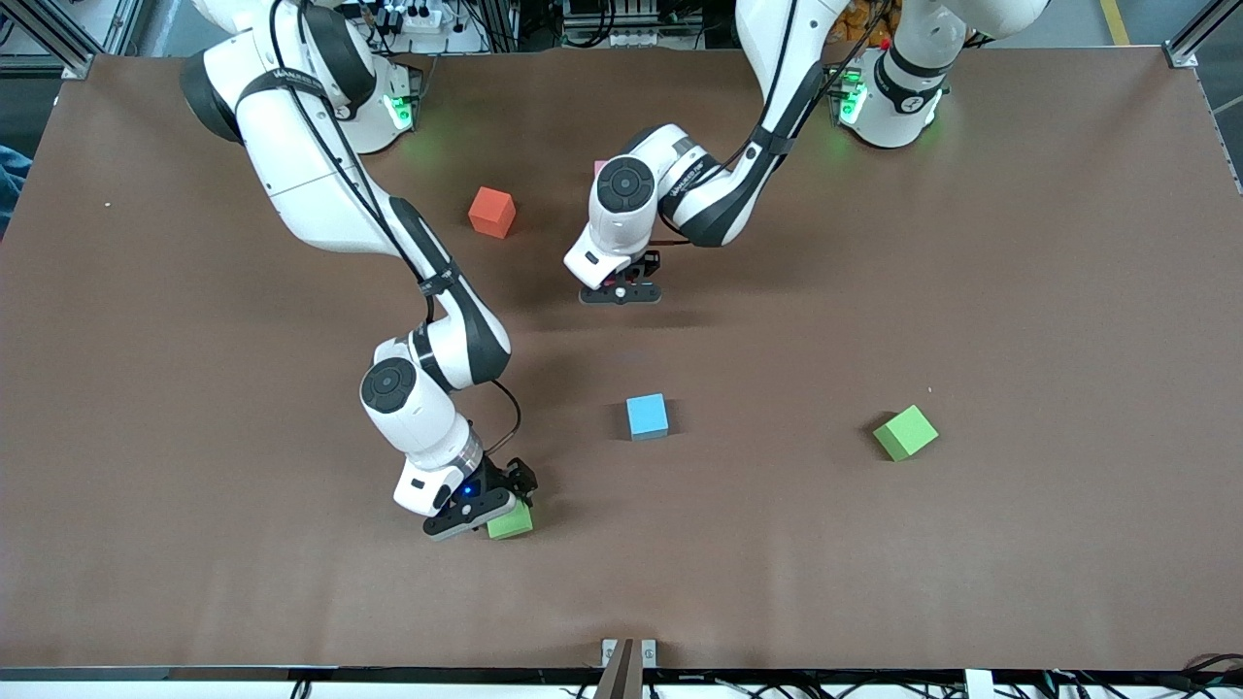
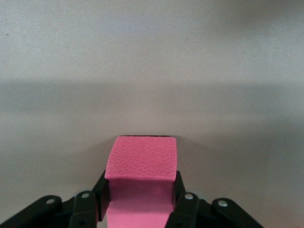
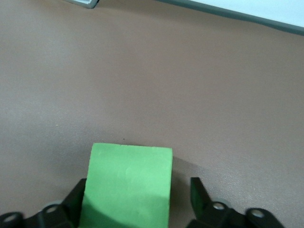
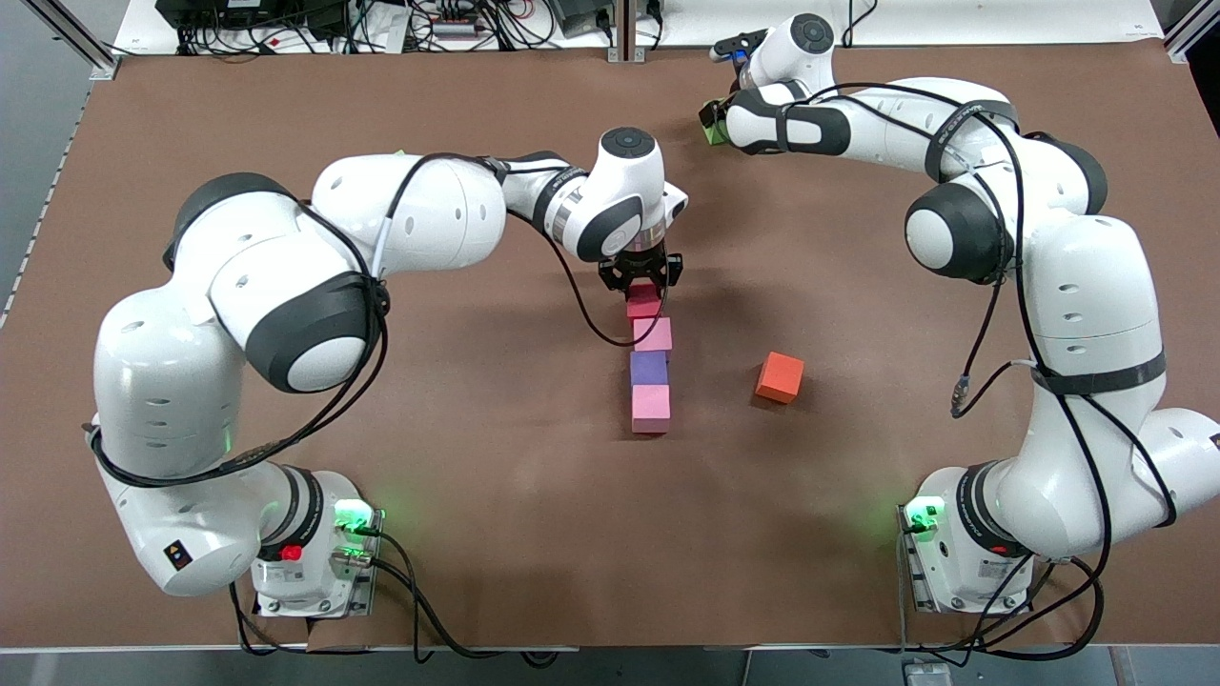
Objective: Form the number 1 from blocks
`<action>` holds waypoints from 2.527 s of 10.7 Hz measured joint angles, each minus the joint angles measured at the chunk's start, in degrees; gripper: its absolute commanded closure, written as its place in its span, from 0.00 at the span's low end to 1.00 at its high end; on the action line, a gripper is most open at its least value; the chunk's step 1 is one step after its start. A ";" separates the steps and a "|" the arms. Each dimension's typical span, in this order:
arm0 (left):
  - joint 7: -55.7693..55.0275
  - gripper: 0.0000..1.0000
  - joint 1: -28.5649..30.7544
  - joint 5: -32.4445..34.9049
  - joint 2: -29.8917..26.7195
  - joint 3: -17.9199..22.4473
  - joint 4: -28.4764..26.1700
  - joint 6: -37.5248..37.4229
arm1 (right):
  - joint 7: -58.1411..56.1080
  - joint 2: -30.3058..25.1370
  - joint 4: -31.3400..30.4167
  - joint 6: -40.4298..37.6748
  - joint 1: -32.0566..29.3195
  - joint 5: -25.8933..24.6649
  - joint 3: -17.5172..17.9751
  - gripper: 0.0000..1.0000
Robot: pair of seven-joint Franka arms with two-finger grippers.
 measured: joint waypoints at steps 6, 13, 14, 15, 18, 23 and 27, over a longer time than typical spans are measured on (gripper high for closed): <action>-1.72 1.00 -0.37 0.00 0.63 0.10 1.01 -0.31 | 0.05 -0.30 0.18 -1.29 -0.92 0.06 -0.01 1.00; -2.32 0.00 -1.00 0.00 1.53 1.19 2.32 -0.18 | 3.62 -11.64 -4.91 -22.54 -2.12 0.06 0.18 1.00; -2.32 0.00 -1.01 0.00 0.93 2.53 3.25 -0.28 | 5.12 -13.22 -7.21 -22.64 -2.10 0.11 0.27 1.00; -2.34 0.00 -0.87 0.00 -0.65 4.26 4.04 -1.32 | 7.88 -14.80 -9.59 -22.67 -1.90 0.12 0.53 1.00; -2.34 0.00 3.12 0.00 -8.52 8.98 4.47 -6.75 | 19.57 -17.74 -14.11 -22.92 3.08 0.13 1.05 1.00; 11.21 0.00 16.44 3.97 -15.59 12.30 4.12 -15.88 | 36.63 -19.15 -21.77 -17.74 14.28 0.13 1.23 1.00; 27.69 0.00 25.18 4.21 -19.99 13.42 4.02 -21.24 | 41.27 -25.37 -32.76 -7.95 20.95 0.06 1.03 1.00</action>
